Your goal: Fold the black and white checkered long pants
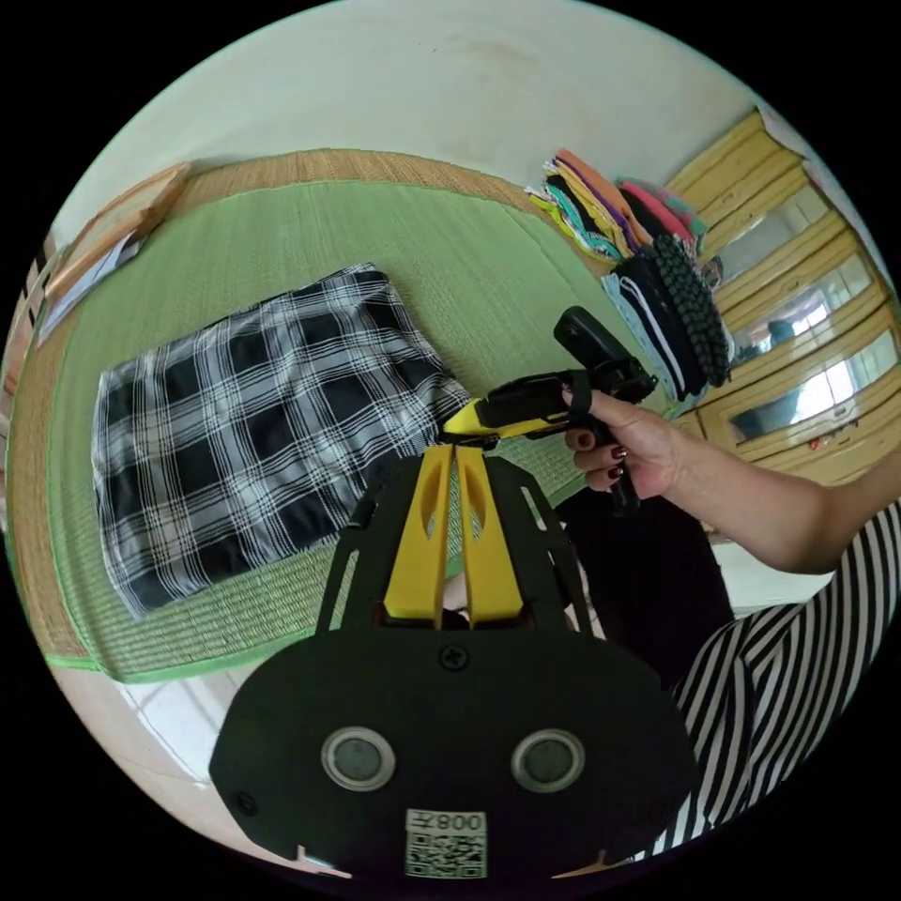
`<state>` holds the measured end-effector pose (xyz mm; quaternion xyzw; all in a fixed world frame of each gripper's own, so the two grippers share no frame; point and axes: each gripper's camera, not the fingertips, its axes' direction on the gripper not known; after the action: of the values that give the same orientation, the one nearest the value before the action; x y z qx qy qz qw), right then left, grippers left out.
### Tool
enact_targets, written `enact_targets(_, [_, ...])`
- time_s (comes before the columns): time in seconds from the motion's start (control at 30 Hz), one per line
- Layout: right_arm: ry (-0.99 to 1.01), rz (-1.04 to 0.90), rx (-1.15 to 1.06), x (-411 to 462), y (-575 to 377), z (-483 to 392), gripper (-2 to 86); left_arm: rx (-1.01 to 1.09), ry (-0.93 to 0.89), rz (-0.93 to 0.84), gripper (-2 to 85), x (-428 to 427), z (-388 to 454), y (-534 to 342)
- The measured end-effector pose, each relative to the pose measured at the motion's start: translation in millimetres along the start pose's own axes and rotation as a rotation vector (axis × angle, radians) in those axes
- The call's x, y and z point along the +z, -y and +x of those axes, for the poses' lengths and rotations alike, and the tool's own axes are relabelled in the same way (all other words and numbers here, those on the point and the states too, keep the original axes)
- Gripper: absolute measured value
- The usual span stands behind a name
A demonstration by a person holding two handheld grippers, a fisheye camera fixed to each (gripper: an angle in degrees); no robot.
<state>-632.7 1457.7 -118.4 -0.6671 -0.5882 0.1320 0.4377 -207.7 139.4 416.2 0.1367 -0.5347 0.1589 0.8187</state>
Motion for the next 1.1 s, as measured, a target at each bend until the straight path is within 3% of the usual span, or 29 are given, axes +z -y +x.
enact_targets(0.5, [0.030,0.036,-0.086,-58.8,-2.7,-87.1,1.7,-0.520,-0.412,0.282,3.5,54.4,-147.2,-119.0])
enact_targets(0.77, [0.011,0.048,-0.133,-89.6,12.2,-167.3,1.6,-0.927,-0.887,0.557,11.5,134.3,-210.7,-173.3])
enact_targets(1.1, [-0.024,0.041,-0.184,-127.0,45.4,-259.2,1.5,-1.128,-1.031,0.613,14.5,207.3,-243.7,-172.1])
